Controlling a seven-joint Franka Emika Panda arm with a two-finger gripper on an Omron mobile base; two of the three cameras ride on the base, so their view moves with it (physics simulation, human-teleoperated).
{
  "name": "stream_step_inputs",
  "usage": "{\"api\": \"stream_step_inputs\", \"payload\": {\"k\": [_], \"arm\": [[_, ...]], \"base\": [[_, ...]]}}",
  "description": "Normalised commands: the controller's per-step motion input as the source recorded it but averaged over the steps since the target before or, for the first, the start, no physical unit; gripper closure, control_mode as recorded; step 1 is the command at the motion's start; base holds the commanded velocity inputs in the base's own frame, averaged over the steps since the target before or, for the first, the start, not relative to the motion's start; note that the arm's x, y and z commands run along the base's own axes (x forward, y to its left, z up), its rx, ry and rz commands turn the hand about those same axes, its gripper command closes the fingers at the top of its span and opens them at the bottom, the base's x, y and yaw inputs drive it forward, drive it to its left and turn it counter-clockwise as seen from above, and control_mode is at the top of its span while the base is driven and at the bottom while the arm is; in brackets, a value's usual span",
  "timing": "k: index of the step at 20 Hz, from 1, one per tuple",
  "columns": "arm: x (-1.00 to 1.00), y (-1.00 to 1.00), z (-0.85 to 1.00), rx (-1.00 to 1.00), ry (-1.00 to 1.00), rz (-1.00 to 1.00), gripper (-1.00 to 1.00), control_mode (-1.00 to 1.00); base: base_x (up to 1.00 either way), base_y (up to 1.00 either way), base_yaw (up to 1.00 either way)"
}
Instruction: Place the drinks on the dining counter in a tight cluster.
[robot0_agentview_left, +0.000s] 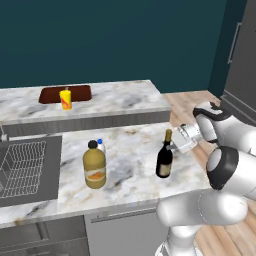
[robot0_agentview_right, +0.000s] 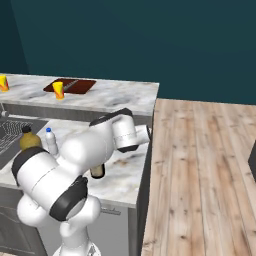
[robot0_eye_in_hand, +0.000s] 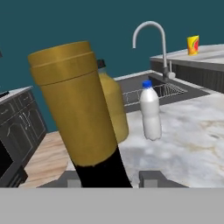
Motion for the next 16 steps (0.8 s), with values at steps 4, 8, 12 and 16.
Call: {"api": "stream_step_inputs", "payload": {"k": [4,8,12,16], "arm": [[-0.52,0.09,0.47,0.0,-0.12,0.0,1.0,-1.0],[-0.53,0.12,0.69,0.0,-0.14,0.0,1.0,-1.0],[-0.38,0.14,0.74,0.0,-0.08,0.0,1.0,-1.0],[-0.38,0.17,0.63,0.0,-0.03,0.0,1.0,-1.0]], "base": [[0.0,0.0,0.0],[0.0,0.0,0.0],[0.0,0.0,0.0],[0.0,0.0,0.0]]}}
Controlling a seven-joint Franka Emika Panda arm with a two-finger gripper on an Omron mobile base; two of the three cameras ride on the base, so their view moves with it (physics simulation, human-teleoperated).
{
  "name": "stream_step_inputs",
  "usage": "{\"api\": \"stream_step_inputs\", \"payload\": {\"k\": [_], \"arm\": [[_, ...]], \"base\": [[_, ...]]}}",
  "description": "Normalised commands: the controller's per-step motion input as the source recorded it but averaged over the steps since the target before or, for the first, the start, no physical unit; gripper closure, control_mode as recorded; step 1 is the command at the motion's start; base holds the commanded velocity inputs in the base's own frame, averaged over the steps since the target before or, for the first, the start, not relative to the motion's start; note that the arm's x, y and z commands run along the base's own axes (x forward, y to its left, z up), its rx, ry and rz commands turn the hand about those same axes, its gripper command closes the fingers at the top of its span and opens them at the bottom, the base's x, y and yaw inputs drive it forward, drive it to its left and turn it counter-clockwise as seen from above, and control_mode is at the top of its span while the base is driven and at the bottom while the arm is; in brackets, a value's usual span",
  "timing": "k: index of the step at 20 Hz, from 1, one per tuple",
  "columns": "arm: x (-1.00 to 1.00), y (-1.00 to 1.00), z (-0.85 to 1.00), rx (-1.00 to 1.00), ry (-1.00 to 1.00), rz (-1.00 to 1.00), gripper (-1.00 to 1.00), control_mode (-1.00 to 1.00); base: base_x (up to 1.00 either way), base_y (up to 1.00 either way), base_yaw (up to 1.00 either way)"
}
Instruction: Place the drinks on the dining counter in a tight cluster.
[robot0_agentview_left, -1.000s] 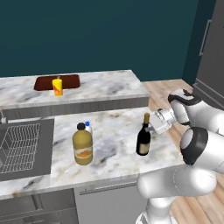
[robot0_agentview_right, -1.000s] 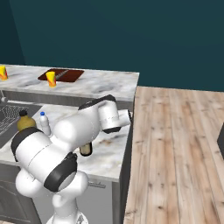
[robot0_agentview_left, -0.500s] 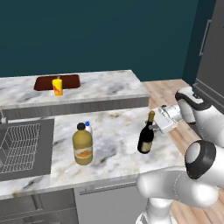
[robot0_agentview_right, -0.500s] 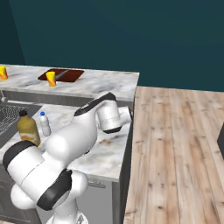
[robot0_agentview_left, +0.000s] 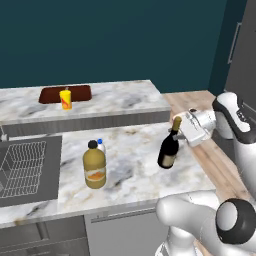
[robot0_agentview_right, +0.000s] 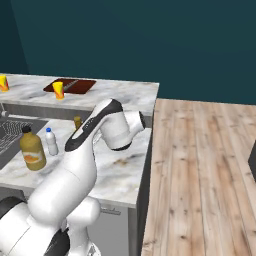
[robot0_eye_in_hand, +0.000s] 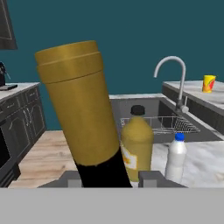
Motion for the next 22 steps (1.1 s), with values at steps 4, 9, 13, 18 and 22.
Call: {"api": "stream_step_inputs", "payload": {"k": [4,9,13,18,22], "arm": [[-0.28,0.11,0.32,0.0,0.0,0.0,1.0,-1.0],[-0.1,0.0,0.32,0.03,-0.02,0.0,1.0,-1.0],[-0.04,0.0,0.14,0.0,-0.02,0.0,1.0,-1.0],[0.0,0.0,0.0,0.0,0.0,0.0,1.0,-1.0],[-0.1,0.0,0.0,0.01,0.0,0.0,1.0,1.0]], "base": [[0.0,0.0,0.0],[0.0,0.0,0.0],[0.0,0.0,0.0],[0.0,0.0,0.0],[-0.28,-0.14,-0.02]]}}
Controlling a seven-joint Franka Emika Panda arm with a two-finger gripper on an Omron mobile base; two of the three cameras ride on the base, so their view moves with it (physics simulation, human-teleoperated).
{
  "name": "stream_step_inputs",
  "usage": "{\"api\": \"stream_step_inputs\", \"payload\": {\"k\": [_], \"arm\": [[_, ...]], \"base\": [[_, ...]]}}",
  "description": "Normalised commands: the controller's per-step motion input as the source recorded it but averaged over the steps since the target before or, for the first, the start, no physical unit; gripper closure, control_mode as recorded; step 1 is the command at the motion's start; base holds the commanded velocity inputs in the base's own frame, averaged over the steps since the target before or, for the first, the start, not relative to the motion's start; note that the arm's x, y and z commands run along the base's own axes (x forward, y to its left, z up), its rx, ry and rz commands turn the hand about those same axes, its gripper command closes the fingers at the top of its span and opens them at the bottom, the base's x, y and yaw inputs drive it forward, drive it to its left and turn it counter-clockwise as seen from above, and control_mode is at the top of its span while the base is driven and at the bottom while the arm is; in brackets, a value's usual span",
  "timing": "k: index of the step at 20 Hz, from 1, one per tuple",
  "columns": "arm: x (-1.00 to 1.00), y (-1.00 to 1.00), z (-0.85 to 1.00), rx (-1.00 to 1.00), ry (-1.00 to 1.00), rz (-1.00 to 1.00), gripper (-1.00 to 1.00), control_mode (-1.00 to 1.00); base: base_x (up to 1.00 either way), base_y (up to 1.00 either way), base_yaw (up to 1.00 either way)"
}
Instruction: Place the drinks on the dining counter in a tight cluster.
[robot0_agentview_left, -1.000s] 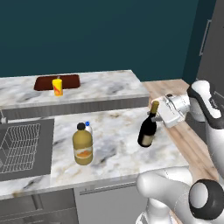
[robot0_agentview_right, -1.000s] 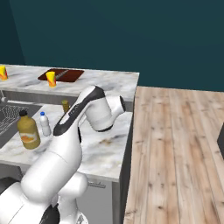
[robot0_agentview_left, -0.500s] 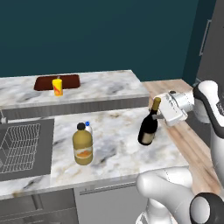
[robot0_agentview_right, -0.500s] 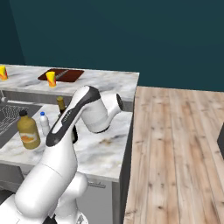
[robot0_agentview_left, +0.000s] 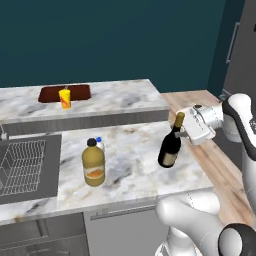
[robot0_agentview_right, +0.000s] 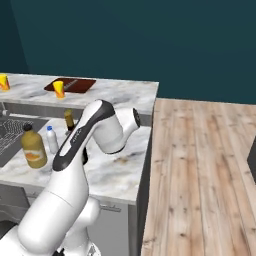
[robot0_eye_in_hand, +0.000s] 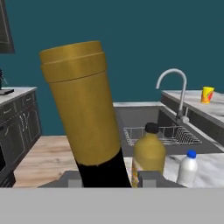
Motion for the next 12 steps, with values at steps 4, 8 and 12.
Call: {"api": "stream_step_inputs", "payload": {"k": [4,8,12], "arm": [[0.0,0.0,0.0,0.0,0.0,0.0,1.0,1.0],[0.0,0.0,0.0,0.0,0.0,0.0,1.0,1.0],[0.0,0.0,0.0,0.0,0.0,0.0,1.0,1.0]], "base": [[-0.48,-0.55,-0.05],[-0.17,-0.72,0.0],[0.11,-0.73,0.0]]}}
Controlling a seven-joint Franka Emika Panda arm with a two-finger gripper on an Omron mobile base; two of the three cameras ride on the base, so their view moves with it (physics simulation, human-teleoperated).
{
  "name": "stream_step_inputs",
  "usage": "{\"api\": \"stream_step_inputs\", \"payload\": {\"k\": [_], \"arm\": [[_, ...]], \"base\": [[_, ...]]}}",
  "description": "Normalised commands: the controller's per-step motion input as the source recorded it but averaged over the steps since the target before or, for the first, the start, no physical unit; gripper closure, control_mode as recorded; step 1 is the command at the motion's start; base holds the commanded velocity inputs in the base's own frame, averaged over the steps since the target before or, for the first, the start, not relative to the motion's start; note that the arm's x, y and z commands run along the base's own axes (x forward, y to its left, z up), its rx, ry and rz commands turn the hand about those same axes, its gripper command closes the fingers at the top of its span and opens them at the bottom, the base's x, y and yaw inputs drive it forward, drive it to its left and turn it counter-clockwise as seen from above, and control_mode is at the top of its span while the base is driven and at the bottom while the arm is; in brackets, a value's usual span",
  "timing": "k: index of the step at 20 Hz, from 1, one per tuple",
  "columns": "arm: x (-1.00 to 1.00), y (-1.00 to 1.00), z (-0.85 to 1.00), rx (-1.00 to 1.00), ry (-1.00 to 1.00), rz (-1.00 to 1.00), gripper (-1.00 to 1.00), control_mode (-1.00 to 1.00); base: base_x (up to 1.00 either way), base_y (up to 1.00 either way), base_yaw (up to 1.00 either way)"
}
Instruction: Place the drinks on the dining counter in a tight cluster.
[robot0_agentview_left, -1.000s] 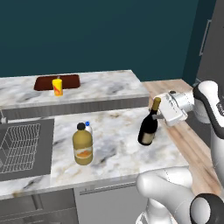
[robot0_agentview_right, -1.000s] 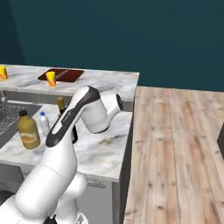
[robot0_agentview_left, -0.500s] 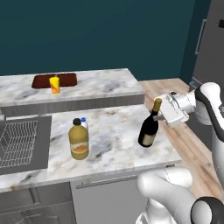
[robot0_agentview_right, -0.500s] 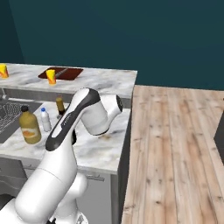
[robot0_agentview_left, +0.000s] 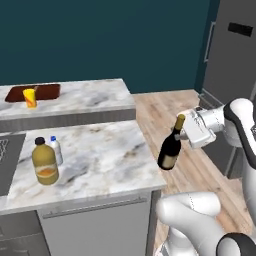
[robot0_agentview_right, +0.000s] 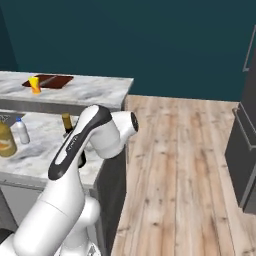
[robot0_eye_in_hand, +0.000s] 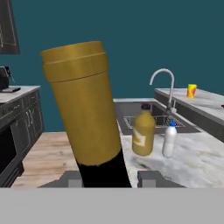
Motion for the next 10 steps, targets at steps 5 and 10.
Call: {"api": "stream_step_inputs", "payload": {"k": [5,10], "arm": [[0.0,0.0,0.0,0.0,0.0,0.0,1.0,1.0],[0.0,0.0,0.0,0.0,0.0,0.0,1.0,1.0]], "base": [[0.66,-0.96,0.22],[0.82,-1.0,0.36]]}}
